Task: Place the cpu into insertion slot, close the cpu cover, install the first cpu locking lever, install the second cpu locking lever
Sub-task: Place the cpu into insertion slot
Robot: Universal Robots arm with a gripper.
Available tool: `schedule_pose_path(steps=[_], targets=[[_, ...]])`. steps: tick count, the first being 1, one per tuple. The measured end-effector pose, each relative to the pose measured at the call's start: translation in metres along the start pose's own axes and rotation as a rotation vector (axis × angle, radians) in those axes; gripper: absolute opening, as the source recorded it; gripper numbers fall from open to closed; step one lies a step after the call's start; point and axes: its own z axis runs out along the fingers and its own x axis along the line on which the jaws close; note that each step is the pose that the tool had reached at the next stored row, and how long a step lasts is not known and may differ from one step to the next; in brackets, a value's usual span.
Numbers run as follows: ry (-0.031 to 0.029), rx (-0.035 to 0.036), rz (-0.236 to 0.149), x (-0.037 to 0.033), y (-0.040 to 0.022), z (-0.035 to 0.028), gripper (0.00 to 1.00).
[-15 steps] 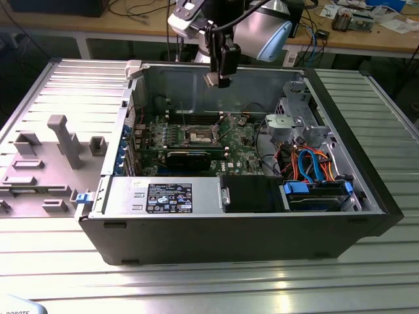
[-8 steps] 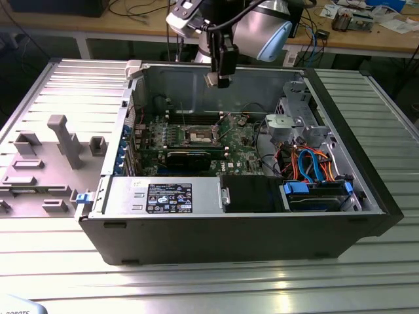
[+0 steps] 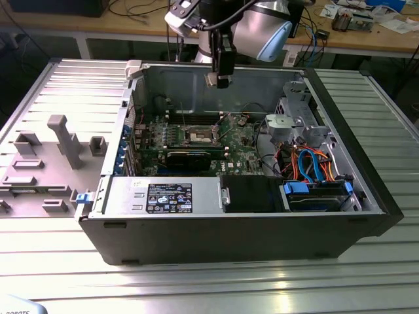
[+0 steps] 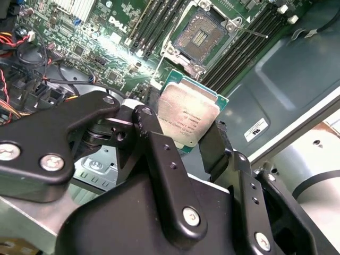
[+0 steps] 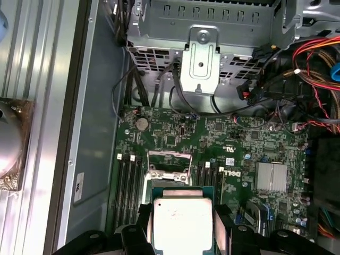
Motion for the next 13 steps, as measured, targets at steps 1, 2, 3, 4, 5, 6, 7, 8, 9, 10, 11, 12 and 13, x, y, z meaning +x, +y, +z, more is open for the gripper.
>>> schedule_pose_path(steps=[1,2,3,4,5,6,7,8,9,10,11,12,13], targets=[[-0.0009,-0.0002,0.01,0.0,0.0,0.0,0.54],[-0.0017,-0.0004,0.019,0.0,0.0,0.0,0.54],[-0.0021,-0.0004,0.024,0.0,-0.0001,0.0,0.54],[-0.0021,0.002,0.028,0.0,-0.0001,0.0003,0.54],[-0.0019,0.0098,0.032,0.0,-0.0001,0.0006,0.54],[-0.0016,0.0193,0.035,0.0,-0.0002,0.0009,0.54],[-0.0009,0.0301,0.038,0.0,-0.0002,0.0013,0.54],[-0.0007,0.0363,0.04,0.0,-0.0002,0.0016,0.54],[-0.0004,0.0408,0.042,0.0,-0.0002,0.0019,0.54],[-0.0005,0.0428,0.043,0.0,-0.0003,0.0021,0.54],[-0.0005,0.0441,0.044,0.0,-0.0003,0.0024,0.54],[-0.0005,0.0451,0.045,0.0,-0.0003,0.0025,0.54],[-0.0004,0.0462,0.046,0.0,-0.0003,0.0027,0.54]])
